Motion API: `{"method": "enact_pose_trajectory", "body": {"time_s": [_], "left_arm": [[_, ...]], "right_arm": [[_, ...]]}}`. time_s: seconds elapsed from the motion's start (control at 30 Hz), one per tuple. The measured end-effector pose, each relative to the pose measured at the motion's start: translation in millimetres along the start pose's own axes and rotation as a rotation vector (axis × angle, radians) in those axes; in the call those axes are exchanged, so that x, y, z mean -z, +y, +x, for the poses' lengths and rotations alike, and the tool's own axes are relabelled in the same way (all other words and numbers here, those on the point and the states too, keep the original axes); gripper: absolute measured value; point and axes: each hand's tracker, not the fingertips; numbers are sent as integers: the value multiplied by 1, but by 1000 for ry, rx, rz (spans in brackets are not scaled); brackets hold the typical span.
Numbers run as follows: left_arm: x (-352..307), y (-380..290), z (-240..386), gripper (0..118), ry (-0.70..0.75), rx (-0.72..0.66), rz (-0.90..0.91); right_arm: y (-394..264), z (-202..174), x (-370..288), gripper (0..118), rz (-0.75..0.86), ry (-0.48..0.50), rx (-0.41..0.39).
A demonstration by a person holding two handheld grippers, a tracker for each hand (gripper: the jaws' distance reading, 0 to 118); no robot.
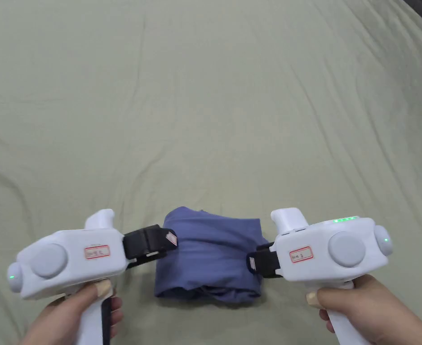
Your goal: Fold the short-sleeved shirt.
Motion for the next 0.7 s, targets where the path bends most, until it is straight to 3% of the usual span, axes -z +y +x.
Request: {"method": "enact_pose_trajectory", "body": {"time_s": [0.1, 0.2, 0.27, 0.33, 0.37, 0.4, 0.43, 0.47, 0.5, 0.57, 0.7], "left_arm": [[32, -4, 3, 118, -78, -12, -70], [51, -6, 5, 118, -240, -142, -72], [56, -10, 4, 118, -231, -197, -41], [56, -13, 8, 115, -276, -137, -51], [56, -15, 11, 66, -293, -76, -103], [54, -15, 16, 53, -244, -4, -120], [48, -15, 19, 53, -26, 96, -75], [47, -15, 19, 53, -5, 143, -103], [42, -16, 21, 53, -141, 66, -110], [31, -12, 14, 51, -184, 4, -94], [-6, 2, -17, 50, -125, -82, -6]], "right_arm": [[-6, 4, 13, 2, -31, -33, 0], [-7, 12, 7, 2, -11, 21, 72], [-9, 18, 8, 2, -4, 39, 91], [-11, 19, 8, 2, 3, 45, 104], [-11, 18, 8, 2, 4, 46, 104], [-11, 18, 7, 2, 5, 44, 102], [-11, 17, 7, 2, 4, 36, 93], [-11, 15, 7, 2, 3, 42, 88], [-11, 12, 6, 2, 4, 44, 86], [-9, 2, -3, 2, 24, 43, 49], [2, -60, -38, 2, 158, 81, -241]]}}
